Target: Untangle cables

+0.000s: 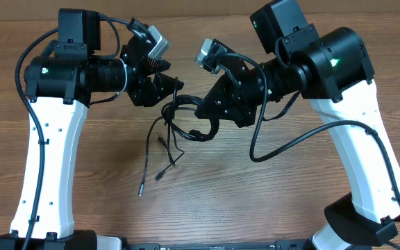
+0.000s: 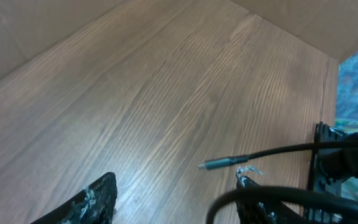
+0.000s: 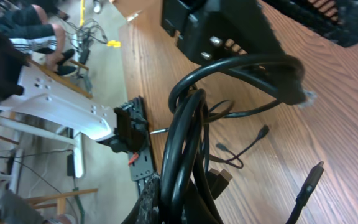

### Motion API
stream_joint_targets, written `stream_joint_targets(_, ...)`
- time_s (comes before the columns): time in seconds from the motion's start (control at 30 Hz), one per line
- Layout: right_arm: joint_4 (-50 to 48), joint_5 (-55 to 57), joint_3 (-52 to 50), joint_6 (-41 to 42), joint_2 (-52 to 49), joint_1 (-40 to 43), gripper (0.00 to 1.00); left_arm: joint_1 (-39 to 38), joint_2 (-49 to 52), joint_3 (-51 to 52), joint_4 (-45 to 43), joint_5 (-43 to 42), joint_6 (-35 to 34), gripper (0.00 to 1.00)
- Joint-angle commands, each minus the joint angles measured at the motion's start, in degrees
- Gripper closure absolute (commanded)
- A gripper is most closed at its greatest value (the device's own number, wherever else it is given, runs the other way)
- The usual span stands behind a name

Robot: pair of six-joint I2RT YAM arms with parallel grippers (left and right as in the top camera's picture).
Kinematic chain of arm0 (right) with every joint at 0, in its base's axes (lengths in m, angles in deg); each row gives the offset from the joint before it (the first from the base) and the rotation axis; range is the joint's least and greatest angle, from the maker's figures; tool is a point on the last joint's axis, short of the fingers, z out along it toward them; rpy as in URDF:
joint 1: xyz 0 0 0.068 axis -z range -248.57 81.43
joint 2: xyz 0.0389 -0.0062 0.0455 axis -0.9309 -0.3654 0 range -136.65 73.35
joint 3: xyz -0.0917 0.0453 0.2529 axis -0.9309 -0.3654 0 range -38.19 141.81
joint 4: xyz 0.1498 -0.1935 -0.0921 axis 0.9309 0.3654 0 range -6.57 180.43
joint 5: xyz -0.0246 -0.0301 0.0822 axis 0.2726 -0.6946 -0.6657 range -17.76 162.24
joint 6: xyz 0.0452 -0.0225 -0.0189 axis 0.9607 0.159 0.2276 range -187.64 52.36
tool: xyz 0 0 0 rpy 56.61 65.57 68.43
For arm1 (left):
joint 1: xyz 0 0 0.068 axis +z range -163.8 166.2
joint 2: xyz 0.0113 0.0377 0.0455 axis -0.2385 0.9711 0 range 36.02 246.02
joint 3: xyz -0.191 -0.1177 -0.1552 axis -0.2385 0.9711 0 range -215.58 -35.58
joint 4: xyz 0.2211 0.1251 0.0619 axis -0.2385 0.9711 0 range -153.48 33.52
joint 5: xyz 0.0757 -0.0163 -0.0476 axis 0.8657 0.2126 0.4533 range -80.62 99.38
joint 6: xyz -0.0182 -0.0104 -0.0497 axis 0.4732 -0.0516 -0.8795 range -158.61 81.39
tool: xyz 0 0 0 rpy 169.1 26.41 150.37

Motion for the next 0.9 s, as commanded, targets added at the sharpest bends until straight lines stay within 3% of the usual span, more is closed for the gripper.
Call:
stream_joint_targets(0.0, -0.2, -5.6, 1.9, -0.5, 1.6, -0.1, 0.96, -0.4, -1.2, -1.0, -0.9, -2.1, 2.7, 0.40)
stream_joint_targets(0.1, -0.4, -5.6, 1.9, -0.5, 1.6, -0.1, 0.96, -0.4, -1.2, -1.0, -2.2, -4.4, 2.7, 0.48)
stream_joint_targets(0.2, -0.3, -5.5, 1.9, -0.5, 1.6, -0.1, 0.96, -0.4, -1.2, -1.0, -3.3, -5.6, 2.7, 0.90)
stream_joint_targets(0.23, -0.3, -5.3, 1.9, -0.5, 1.6, -0.1, 0.96, -0.4, -1.2, -1.0, -3.5, -5.6, 2.7, 0.96)
stream_joint_targets(0.57, 0.3, 8.6, 1.9, 0.5, 1.6, 0.0, 0.96, 0.0, -1.2, -1.0, -3.0, -3.4, 0.8, 0.95)
stream_joint_targets(0.87, -3.0, 25.5, 1.9, 9.6, 1.4, 0.8, 0.96, 2.8, -2.6, -1.0, -2.7, -6.4, -2.5, 0.96)
